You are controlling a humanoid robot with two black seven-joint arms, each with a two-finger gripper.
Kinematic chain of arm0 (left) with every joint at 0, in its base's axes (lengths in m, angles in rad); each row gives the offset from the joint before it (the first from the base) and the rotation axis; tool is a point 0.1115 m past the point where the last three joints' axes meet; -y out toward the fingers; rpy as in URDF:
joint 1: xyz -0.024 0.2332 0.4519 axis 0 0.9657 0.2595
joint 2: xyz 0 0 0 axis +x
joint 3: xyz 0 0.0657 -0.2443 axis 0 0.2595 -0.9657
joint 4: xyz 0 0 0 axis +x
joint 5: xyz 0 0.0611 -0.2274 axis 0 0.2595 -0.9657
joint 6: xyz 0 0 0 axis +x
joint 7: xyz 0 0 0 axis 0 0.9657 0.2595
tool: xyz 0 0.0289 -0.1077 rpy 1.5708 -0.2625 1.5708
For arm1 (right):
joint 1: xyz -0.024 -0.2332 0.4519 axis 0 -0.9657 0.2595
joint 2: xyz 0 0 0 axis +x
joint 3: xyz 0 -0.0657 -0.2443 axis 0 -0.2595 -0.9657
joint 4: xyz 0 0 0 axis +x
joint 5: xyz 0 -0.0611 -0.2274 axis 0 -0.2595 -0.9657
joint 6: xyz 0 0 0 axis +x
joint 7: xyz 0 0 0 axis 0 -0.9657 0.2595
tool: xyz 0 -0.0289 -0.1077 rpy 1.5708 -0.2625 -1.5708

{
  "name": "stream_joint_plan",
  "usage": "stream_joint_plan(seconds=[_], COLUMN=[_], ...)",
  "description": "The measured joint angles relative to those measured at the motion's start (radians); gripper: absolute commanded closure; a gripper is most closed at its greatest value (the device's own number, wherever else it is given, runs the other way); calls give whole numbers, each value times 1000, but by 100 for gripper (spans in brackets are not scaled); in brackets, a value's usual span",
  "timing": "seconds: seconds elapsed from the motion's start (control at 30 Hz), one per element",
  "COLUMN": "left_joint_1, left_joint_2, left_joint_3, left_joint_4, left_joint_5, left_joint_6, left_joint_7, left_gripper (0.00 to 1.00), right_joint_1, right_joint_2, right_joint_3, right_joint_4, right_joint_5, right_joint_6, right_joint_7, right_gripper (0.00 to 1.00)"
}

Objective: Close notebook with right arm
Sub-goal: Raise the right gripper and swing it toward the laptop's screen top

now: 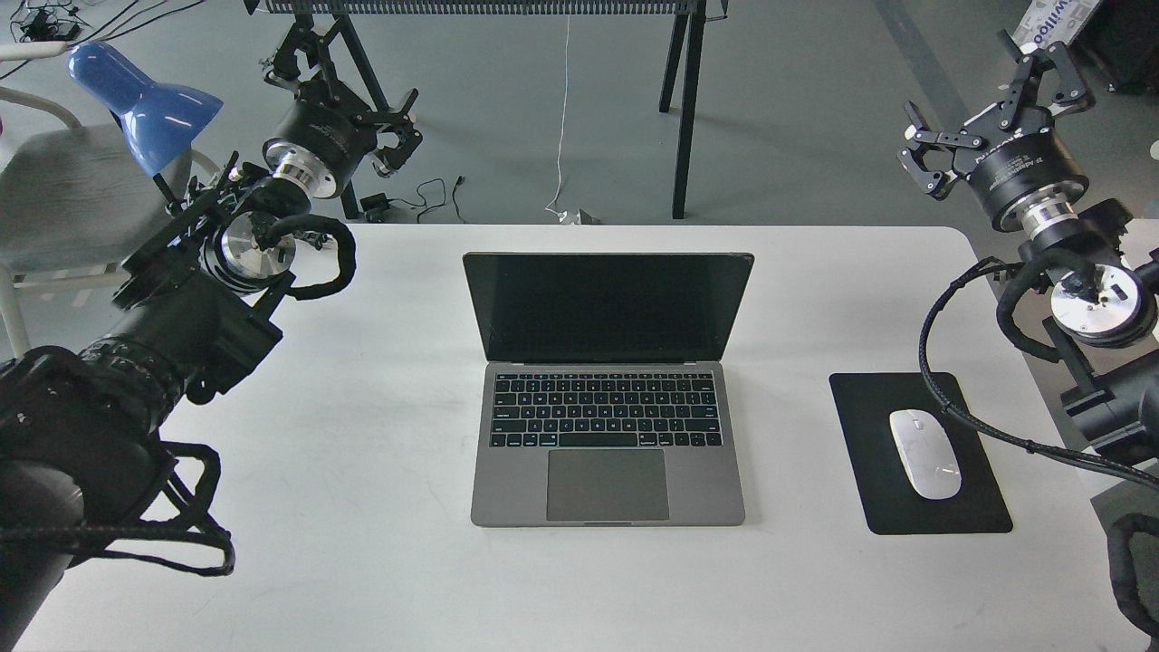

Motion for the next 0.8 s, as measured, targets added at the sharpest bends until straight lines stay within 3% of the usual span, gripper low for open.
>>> stream_joint_plan(seconds=[0.43, 0.7, 0.8], left_joint_1=[0, 2, 2], left_joint_2=[0, 0, 0], left_joint_3=[-1, 0, 0], left_joint_4=[0, 0, 0], left_joint_5=[-1, 0, 0], left_joint_6=[0, 0, 0], left_joint_7=[0, 1, 2], left_gripper=[0, 0, 0], right_joint_1=[21, 175, 223], right_joint_2=[-9, -13, -13], right_joint_3=[-42, -333, -443], right_joint_4=[-7, -4, -4], right_joint_5=[21, 14, 12], right_joint_6=[12, 3, -4], right_joint_7=[0, -15, -40], right_gripper=[0, 0, 0])
